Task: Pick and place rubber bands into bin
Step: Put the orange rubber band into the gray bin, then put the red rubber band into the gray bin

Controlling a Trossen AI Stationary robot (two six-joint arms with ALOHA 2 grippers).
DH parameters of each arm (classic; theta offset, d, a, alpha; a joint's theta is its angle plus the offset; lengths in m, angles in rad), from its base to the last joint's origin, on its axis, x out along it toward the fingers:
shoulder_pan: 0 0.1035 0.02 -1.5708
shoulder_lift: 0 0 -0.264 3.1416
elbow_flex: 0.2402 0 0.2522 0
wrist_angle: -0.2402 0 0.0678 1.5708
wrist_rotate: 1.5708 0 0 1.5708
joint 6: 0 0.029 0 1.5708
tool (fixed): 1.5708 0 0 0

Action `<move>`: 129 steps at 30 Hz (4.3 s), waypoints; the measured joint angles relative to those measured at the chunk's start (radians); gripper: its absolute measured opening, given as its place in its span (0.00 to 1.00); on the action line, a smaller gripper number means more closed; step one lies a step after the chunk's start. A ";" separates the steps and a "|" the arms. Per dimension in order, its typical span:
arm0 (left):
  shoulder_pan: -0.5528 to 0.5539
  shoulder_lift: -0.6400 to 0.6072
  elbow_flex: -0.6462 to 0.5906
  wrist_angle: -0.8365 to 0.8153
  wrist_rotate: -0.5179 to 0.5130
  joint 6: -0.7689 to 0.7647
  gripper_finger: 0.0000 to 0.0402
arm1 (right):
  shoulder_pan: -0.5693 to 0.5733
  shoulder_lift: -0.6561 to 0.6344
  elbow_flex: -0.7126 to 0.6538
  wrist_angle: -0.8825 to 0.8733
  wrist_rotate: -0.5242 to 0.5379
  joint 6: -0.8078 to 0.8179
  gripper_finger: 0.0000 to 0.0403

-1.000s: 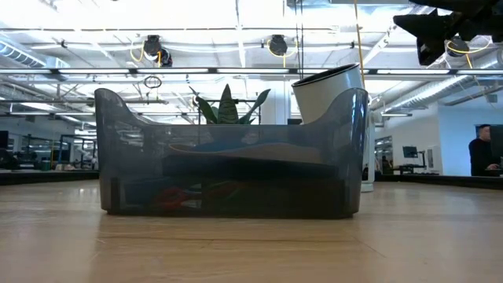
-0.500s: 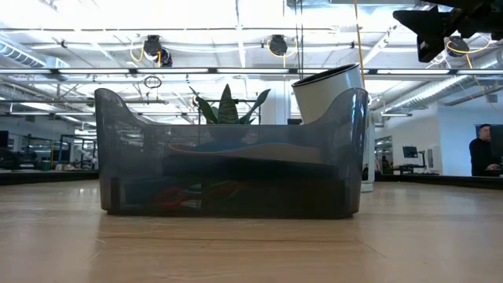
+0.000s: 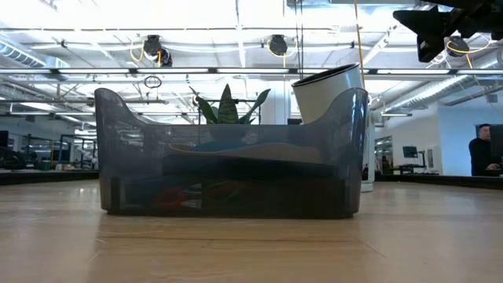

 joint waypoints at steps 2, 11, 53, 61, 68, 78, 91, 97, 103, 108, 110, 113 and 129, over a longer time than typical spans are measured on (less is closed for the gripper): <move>-0.018 0.048 0.000 -0.006 -0.022 -0.014 0.00 | 0.000 0.000 0.000 0.000 0.000 0.000 0.43; -0.041 0.257 0.000 -0.014 -0.039 -0.079 0.00 | 0.000 0.000 0.000 -0.001 0.000 0.000 0.43; -0.039 0.491 0.002 0.019 -0.064 -0.207 0.12 | 0.000 0.005 -0.001 -0.039 -0.002 0.034 0.43; -0.037 0.485 0.042 -0.119 -0.036 -0.160 0.34 | 0.000 0.005 -0.001 -0.039 -0.002 0.034 0.43; -0.031 0.483 0.182 -0.235 -0.034 -0.121 0.41 | 0.000 0.005 -0.001 -0.039 -0.002 0.028 0.43; 0.027 0.387 0.512 -0.584 -0.075 -0.117 0.41 | 0.000 0.005 -0.001 -0.039 -0.002 0.027 0.43; 0.117 0.053 0.553 -0.597 -0.565 -0.387 0.41 | 0.000 0.005 -0.001 -0.045 -0.002 0.026 0.43; 0.118 0.036 0.551 -0.637 -0.560 -0.411 0.41 | 0.000 0.005 -0.001 -0.047 -0.002 0.026 0.44; 0.154 0.064 0.549 -0.738 -0.542 -0.442 0.41 | 0.000 0.005 -0.001 -0.063 -0.002 0.023 0.43; 0.219 0.084 0.501 -0.734 -0.534 -0.491 0.41 | 0.000 0.004 -0.001 -0.075 -0.002 0.023 0.43; 0.252 0.089 0.458 -0.736 -0.534 -0.522 0.41 | 0.000 0.005 -0.001 -0.081 -0.002 0.025 0.44; 0.309 0.097 0.356 -0.735 -0.534 -0.589 0.41 | 0.000 0.004 -0.001 -0.092 -0.002 0.026 0.43; 0.411 0.095 -0.343 -0.194 -0.326 -0.592 0.41 | 0.000 0.005 -0.001 -0.098 -0.002 0.026 0.43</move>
